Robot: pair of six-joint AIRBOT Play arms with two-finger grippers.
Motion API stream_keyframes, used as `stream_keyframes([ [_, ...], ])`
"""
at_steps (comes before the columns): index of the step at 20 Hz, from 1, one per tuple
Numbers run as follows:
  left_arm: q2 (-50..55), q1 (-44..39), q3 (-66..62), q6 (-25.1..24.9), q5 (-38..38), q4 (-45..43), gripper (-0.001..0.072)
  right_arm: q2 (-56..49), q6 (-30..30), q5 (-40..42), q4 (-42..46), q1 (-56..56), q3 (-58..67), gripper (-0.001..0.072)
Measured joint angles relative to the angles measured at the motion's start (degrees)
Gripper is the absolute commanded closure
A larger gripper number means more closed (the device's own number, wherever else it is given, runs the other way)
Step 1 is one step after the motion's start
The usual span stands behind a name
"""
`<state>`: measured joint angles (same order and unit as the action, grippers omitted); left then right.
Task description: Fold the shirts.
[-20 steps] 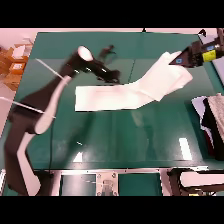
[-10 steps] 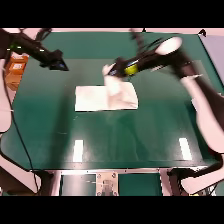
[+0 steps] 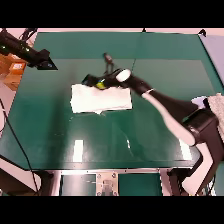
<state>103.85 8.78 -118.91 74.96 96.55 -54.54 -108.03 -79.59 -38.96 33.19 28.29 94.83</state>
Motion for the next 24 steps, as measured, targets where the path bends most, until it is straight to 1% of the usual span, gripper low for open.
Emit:
stream_keyframes([
  [5, 0.0, 0.1, 0.0, -0.3, 0.2, 0.1, 0.0683, 4.4, -2.6, -18.7, 7.5, -18.9, -1.0, 0.0102],
  [7, 0.0, 0.1, 0.7, -0.2, 0.3, 0.1, 0.0683, 4.9, -3.6, -23.4, 9.7, -24.1, -4.4, 0.0102],
  [9, 0.0, 0.1, 2.1, -0.1, 0.3, 0.1, 0.0683, 4.9, -3.6, -24.8, 9.9, -26.9, -9.1, 0.0102],
  [11, 0.0, 0.1, 3.3, -0.1, 0.1, 0.0, 0.0683, 3.6, -2.6, -25.2, 8.7, -27.1, -12.8, 0.0102],
  [14, 0.0, 0.1, 4.2, 0.0, -0.5, 0.2, 0.0683, 0.7, -0.8, -24.8, 3.0, -24.5, -15.3, 0.0103],
  [15, 0.0, 0.1, 4.3, 0.0, -0.6, 0.2, 0.0683, -0.1, 0.0, -24.5, 0.7, -23.3, -15.7, 0.0173],
  [16, 0.0, 0.1, 4.4, 0.1, -0.7, 0.2, 0.0683, -0.7, 0.9, -23.4, -0.6, -22.2, -15.8, 0.0511],
  [17, 0.0, 0.1, 4.5, 0.1, -0.8, 0.2, 0.0683, -1.3, 1.6, -22.6, -1.6, -21.1, -15.6, 0.0664],
  [18, 0.0, 0.1, 4.5, 0.1, -0.8, 0.3, 0.0683, -1.7, 2.0, -22.5, -2.0, -20.3, -14.8, 0.0695],
  [20, 0.0, 0.1, 4.6, 0.1, -0.8, 0.3, 0.0683, -1.6, 2.6, -22.6, -5.0, -19.1, -11.5, 0.0696],
  [24, 0.0, 0.1, 4.6, 0.2, -0.7, 0.3, 0.0683, 1.8, 1.5, -25.2, -6.8, -21.4, -2.5, 0.0697],
])
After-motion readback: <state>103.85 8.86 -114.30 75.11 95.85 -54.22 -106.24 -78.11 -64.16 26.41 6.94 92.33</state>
